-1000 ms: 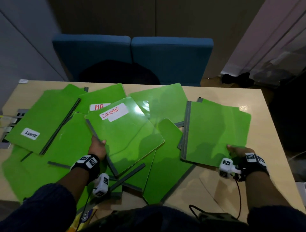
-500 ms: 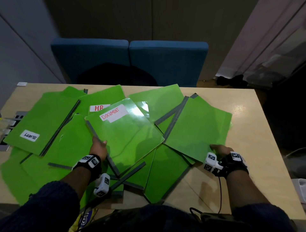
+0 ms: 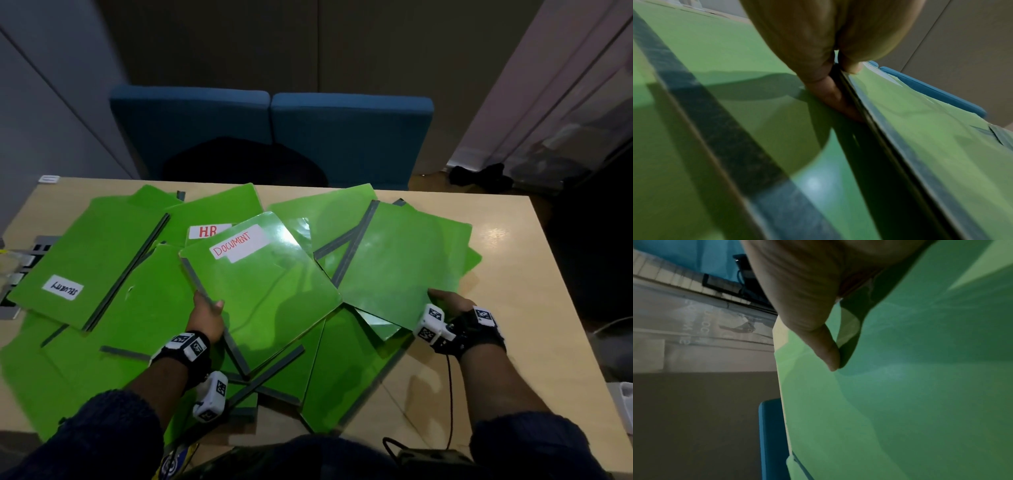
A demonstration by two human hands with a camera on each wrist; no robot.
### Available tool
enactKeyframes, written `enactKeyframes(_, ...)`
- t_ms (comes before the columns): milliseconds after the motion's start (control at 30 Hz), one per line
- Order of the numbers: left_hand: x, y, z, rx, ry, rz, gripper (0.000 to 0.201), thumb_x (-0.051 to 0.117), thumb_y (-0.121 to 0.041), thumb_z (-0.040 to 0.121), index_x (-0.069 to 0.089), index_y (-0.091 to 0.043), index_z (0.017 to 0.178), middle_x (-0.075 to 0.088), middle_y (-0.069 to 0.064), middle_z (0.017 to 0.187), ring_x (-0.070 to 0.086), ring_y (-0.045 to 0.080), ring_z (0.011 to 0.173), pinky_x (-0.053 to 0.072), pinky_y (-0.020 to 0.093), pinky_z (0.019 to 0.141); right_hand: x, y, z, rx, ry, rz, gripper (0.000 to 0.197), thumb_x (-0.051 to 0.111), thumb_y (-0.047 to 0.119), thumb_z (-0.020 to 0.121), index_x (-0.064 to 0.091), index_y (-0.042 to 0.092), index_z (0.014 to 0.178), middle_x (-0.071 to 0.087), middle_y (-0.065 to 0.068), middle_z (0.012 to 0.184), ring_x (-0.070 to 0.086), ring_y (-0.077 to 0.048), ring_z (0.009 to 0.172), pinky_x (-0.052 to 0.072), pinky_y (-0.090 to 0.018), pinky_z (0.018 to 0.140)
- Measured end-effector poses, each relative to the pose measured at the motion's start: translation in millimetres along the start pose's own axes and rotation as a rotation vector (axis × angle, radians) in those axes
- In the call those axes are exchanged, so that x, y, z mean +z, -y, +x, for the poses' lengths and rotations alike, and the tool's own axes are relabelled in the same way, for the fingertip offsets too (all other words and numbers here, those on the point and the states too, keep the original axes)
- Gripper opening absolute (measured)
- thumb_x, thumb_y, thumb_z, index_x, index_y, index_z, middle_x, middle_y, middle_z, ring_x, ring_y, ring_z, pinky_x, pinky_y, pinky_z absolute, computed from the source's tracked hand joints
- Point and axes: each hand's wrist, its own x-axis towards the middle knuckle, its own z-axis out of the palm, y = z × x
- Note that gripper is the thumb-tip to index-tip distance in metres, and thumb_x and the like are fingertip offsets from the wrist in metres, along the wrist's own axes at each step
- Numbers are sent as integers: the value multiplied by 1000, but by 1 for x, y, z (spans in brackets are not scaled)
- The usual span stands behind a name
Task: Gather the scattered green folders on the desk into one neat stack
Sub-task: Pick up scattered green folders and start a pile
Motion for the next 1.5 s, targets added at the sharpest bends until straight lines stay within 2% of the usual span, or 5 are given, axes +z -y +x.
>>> enactKeyframes(433,-7,10,-8,26,36,-137,56,43,-20,101,18,-9,150,39,20,148,41,37,133,35,47,109,-10,59,-17,-695,-126,247,31,59,22,95,57,16,125,64,-1,80,59,-25,71,48,-38,70)
enactKeyframes(600,-13,5,-19,65,63,-224,43,42,-17,101,30,-8,142,56,12,123,58,29,103,49,35,80,79,59,-26,-644,182,110,38,62,7,92,58,15,129,70,-15,93,66,-25,67,61,-35,58)
enactKeyframes(767,-25,11,-26,40,155,-391,43,40,-27,102,32,-14,142,61,22,101,65,29,73,57,30,51,155,33,-21,-548,322,-206,72,72,15,85,37,21,148,57,-5,131,62,-26,103,53,-35,89)
enactKeyframes(1067,-25,11,-36,-64,260,-261,39,57,-39,93,34,-15,114,56,6,103,58,21,89,53,37,75,226,32,-29,-682,271,-877,67,72,19,84,45,36,143,54,-15,134,61,-34,110,55,-46,91)
enactKeyframes(1500,-105,76,-5,-159,-74,-349,40,49,-20,98,34,-22,136,52,13,111,51,35,99,46,48,80,234,11,-38,-610,211,-775,89,77,30,81,26,7,150,47,-17,146,48,-34,132,41,-46,108)
